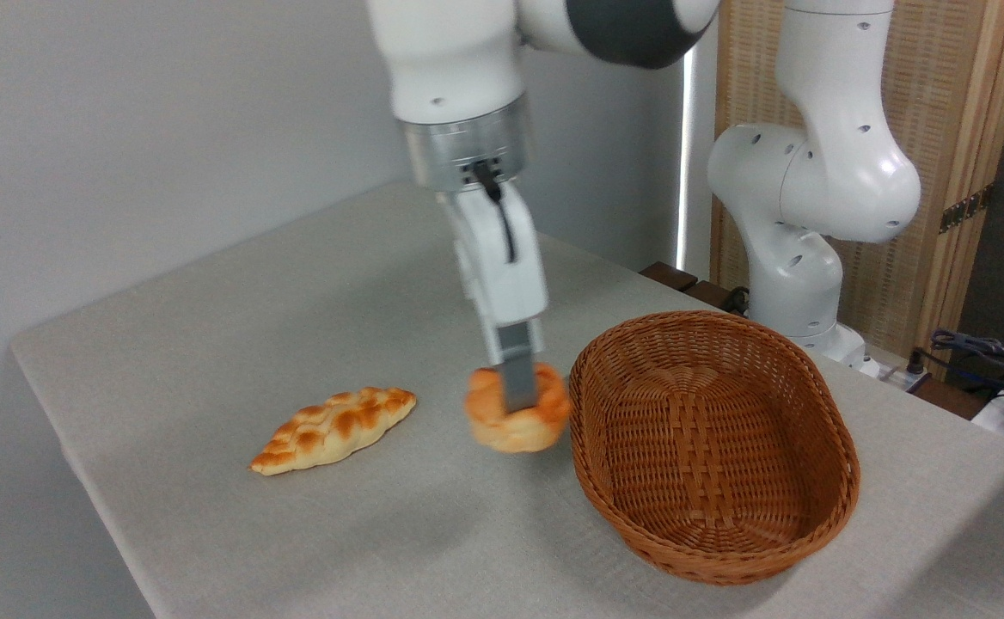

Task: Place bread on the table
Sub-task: 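Lift the roll out of the basket and carry it beside the croissant, then lower the roll onto the table, open the gripper and release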

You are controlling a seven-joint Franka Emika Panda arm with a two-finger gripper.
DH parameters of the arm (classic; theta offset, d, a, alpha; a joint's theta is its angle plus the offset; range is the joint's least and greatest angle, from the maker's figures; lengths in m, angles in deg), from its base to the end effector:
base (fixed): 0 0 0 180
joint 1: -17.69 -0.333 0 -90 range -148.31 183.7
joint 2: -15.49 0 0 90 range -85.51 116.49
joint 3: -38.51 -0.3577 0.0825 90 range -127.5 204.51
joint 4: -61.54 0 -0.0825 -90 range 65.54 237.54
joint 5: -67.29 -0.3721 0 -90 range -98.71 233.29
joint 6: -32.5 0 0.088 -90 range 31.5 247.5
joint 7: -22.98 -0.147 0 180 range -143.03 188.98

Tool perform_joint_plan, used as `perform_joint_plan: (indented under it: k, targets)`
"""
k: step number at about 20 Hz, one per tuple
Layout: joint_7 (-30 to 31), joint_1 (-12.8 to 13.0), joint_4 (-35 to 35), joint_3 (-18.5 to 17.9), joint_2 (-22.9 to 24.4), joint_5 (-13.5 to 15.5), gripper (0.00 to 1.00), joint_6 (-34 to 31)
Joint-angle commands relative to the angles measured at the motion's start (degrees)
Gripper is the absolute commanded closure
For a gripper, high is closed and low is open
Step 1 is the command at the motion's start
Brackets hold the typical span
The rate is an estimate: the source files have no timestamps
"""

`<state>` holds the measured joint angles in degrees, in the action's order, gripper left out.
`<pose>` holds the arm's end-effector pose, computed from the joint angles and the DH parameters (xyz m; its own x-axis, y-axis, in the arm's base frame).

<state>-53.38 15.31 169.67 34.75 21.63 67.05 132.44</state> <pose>0.5045 0.0562 0.5507 0.3371 -0.9415 -0.0057 -0.9408 -0.3371 0.0357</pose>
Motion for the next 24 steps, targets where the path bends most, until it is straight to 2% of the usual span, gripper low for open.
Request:
perform_joint_plan:
  k: [1,3,4,6,9,22,24]
  targets:
    - [0.4,0.3,-5.0,2.3,-6.7,3.5,0.55,5.2]
    - [0.4,0.3,-5.0,4.7,-8.8,3.4,0.49,8.4]
    - [0.4,0.3,-4.9,5.6,-9.8,3.4,0.42,9.6]
    - [0.4,0.4,-4.9,7.2,-11.7,3.2,0.18,11.8]
    - [0.2,0.7,-4.7,8.1,-13.7,2.7,0.0,13.5]
    - [0.0,1.3,-4.8,8.1,-14.8,2.7,0.0,14.4]
    - [1.1,1.3,-5.1,7.8,-14.0,3.6,0.0,14.3]
